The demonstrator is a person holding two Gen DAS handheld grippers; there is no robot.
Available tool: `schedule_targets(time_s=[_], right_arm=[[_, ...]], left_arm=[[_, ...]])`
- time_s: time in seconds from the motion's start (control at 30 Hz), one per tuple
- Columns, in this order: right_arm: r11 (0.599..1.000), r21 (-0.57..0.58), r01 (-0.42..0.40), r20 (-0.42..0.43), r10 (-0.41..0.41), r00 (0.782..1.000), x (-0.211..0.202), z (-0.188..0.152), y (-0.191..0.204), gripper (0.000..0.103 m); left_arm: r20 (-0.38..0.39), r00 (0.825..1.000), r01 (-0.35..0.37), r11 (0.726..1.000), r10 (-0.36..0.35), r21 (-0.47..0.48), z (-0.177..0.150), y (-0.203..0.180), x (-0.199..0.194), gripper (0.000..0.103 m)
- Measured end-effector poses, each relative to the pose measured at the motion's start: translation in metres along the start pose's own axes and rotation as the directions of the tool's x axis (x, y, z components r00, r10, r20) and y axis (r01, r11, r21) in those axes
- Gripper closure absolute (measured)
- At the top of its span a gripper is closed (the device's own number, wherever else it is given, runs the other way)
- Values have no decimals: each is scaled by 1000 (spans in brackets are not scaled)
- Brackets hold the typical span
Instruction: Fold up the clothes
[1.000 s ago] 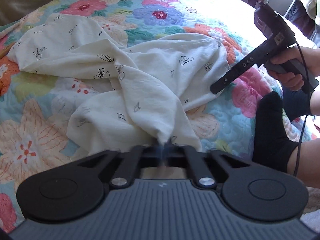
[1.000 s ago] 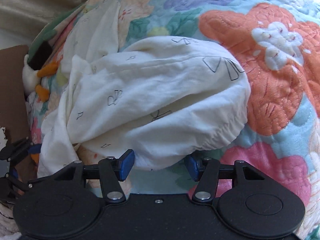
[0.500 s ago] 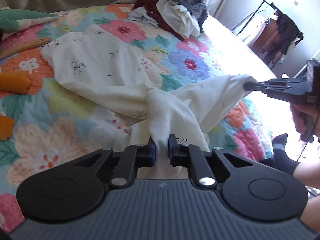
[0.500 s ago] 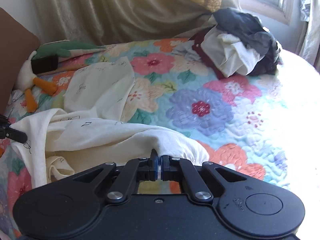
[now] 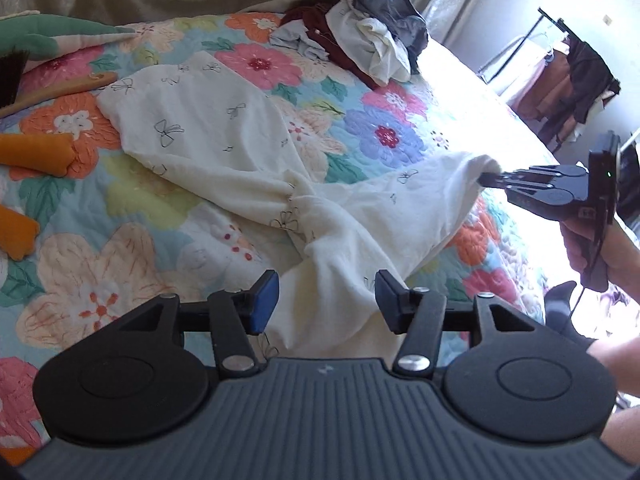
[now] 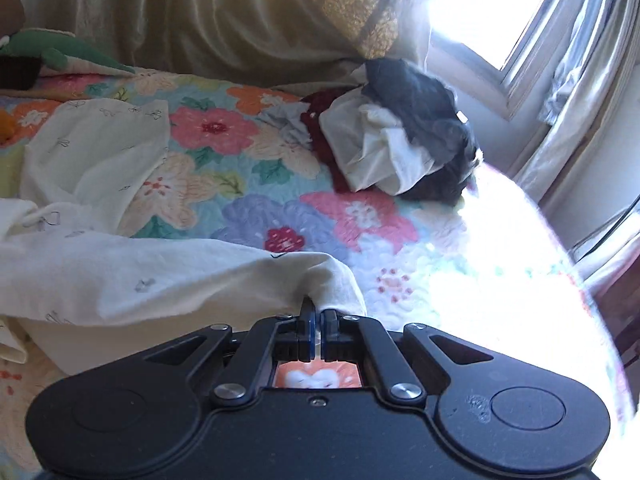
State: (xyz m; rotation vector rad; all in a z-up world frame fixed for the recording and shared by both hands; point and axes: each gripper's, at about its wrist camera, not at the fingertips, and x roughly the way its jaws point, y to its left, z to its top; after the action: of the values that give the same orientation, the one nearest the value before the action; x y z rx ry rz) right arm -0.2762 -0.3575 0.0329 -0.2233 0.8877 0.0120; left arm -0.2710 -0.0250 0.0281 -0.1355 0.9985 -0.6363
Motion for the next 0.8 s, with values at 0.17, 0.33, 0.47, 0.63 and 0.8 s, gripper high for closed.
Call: schedule_targets(time_s=[0.17, 0.33, 0.47, 0.63, 0.8], right_arm=[[961, 126, -247, -134, 263, 955, 9, -17, 12, 99], [882, 195, -429, -286, 470, 835, 14, -39, 37, 99], [829, 244, -504, -356, 560, 748, 15, -44, 44, 98], [822, 270, -502, -200, 557, 806, -8, -18, 28, 71], [826, 351, -442, -60, 491, 869, -16, -8, 4, 38]], left_arm=[[-1, 1000, -4, 998, 4, 56, 4, -15, 6, 41], [23, 1000, -21, 999, 21, 32, 26, -10, 12, 40], [14, 999, -41, 995, 40, 90, 43, -18, 34, 38], [-25, 999, 30, 995, -28, 92, 50, -19, 81, 32], [-94, 993, 80, 996, -77, 28, 30, -11, 98, 91]])
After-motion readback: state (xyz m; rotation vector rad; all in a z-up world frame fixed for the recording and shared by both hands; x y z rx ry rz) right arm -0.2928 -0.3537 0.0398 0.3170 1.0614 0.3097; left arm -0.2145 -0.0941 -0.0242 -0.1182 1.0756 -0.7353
